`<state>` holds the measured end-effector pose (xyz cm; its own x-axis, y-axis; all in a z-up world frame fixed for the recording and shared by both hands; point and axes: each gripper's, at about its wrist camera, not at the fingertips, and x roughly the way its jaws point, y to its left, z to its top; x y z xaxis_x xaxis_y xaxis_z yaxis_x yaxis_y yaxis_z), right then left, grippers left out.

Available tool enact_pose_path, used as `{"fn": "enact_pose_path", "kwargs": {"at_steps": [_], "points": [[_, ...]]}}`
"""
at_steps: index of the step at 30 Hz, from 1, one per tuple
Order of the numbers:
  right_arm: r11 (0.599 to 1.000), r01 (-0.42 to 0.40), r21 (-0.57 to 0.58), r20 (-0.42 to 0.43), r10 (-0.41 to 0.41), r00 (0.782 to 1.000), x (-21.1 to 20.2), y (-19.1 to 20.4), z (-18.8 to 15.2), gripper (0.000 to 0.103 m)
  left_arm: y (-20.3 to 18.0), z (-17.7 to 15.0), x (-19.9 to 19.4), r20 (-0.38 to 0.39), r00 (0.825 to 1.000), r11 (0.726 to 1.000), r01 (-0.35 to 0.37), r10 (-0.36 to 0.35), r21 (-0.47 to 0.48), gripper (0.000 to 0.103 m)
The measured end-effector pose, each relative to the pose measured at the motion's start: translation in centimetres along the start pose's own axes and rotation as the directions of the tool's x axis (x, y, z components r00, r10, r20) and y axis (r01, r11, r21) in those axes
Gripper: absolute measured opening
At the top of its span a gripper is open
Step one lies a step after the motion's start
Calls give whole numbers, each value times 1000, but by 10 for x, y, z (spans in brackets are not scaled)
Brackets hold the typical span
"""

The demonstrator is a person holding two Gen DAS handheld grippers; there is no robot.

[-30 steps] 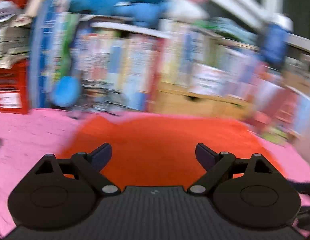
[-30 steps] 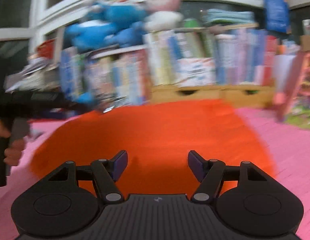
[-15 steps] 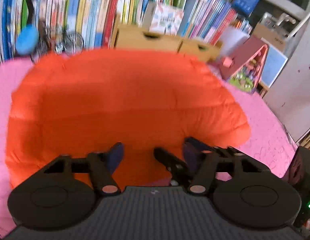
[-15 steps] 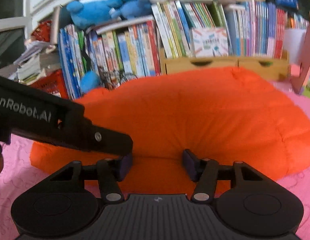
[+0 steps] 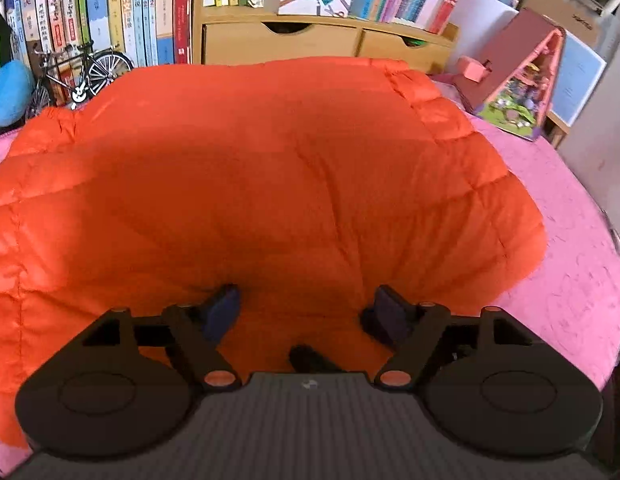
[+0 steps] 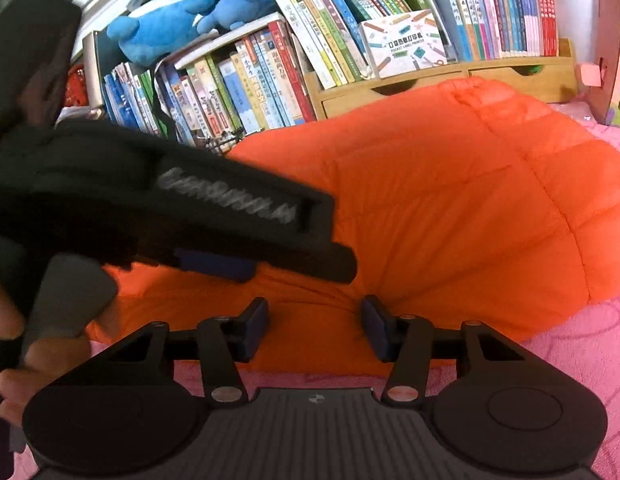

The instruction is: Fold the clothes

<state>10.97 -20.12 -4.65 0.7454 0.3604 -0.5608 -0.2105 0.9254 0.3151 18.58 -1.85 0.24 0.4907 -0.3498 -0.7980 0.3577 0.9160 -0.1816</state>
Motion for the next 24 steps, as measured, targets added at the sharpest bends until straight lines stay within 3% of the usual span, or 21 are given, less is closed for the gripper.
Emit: {"fn": "enact_pose_path", "kwargs": {"at_steps": [4,8,11,16,18,20,24], "points": [[1000,7,-7,-1,-7,1000,0,1,1,51,-4,9,7,-10,999,999,-32,32,-13,75],[1000,6,-6,1,-6,1000,0,1,2,51,-17,14,6,-32,997,997,-72,73,35,55],[1000,2,-1,6,-2,1000,1,0,2,51,-26,10,1,-76,997,998,-19,24,67,50],[1000,12,-15,7,-12,1000,1,2,3,51,-26,12,13,-84,991,993,-94,100,76,54],[1000,11,-15,6,-11,1000,1,2,3,51,-18,17,17,-72,994,997,-80,81,15,72],[1000,9,-13,7,-9,1000,2,2,4,51,-12,22,22,-62,995,997,-77,75,-30,77],[1000,8,-15,7,-8,1000,3,2,6,51,-12,34,33,-49,990,991,-132,131,-21,85]]}}
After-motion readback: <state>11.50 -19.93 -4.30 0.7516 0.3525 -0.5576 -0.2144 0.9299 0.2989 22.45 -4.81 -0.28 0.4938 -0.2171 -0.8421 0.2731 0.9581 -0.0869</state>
